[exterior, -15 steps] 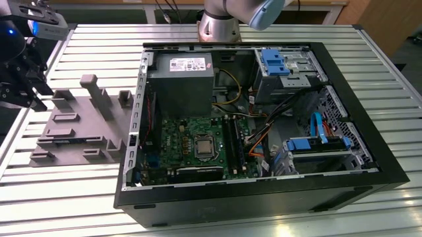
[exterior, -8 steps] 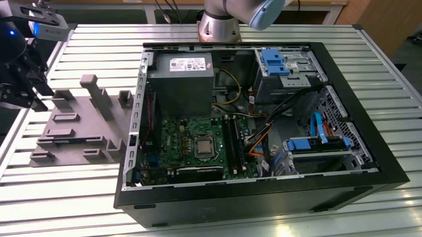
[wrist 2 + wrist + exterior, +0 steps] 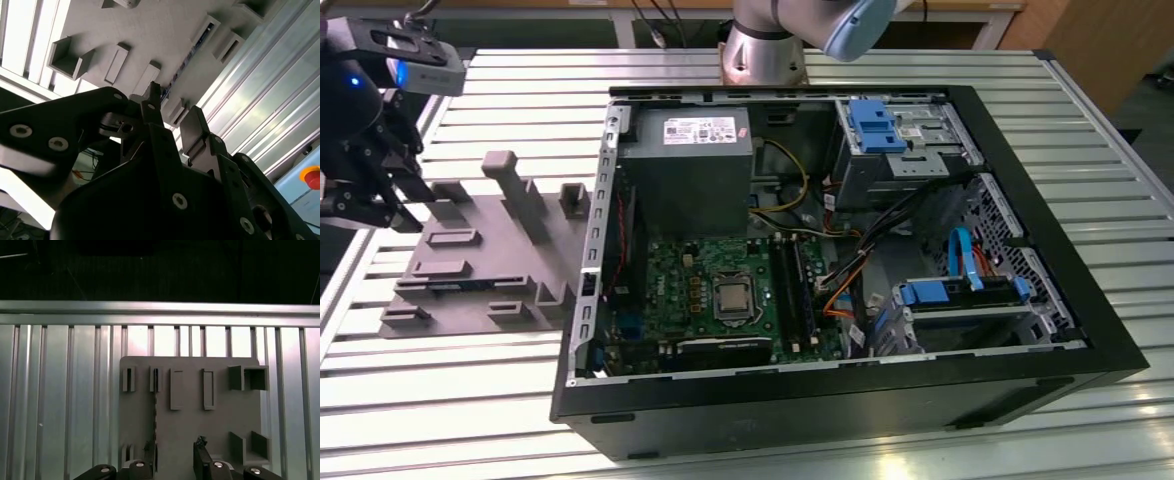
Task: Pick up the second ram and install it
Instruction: 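Pick up the second ram and move it above second insertion slot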
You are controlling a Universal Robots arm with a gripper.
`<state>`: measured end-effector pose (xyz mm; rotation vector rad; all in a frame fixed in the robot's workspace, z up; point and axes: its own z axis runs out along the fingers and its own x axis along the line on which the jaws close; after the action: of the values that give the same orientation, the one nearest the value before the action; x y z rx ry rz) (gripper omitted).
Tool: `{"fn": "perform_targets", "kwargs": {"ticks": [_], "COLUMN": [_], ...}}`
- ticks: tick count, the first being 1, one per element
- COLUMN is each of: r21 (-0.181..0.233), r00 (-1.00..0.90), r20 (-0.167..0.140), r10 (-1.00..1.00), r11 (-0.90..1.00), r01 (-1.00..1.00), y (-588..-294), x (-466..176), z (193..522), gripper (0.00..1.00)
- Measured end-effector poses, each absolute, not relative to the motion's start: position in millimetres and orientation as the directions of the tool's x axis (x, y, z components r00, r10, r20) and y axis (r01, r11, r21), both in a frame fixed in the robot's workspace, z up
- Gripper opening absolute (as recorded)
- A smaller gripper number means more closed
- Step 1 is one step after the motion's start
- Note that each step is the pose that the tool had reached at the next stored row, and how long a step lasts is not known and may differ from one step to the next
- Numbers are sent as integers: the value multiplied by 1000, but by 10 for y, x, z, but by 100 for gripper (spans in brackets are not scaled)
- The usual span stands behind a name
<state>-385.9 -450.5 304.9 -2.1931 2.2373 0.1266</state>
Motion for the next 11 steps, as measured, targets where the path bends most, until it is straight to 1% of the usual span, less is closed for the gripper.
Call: {"fn": "perform_targets", "kwargs": {"ticks": [4, 11], "r21": [53, 53], "r00": [-21, -21], "r20": [-62, -63], "r10": [-998, -998], "r11": [18, 18], "r01": [-998, -998], "y": [-4510, -4510], "x": [-3860, -3860], "z": [2982, 2965], "gripper": [43, 43]}}
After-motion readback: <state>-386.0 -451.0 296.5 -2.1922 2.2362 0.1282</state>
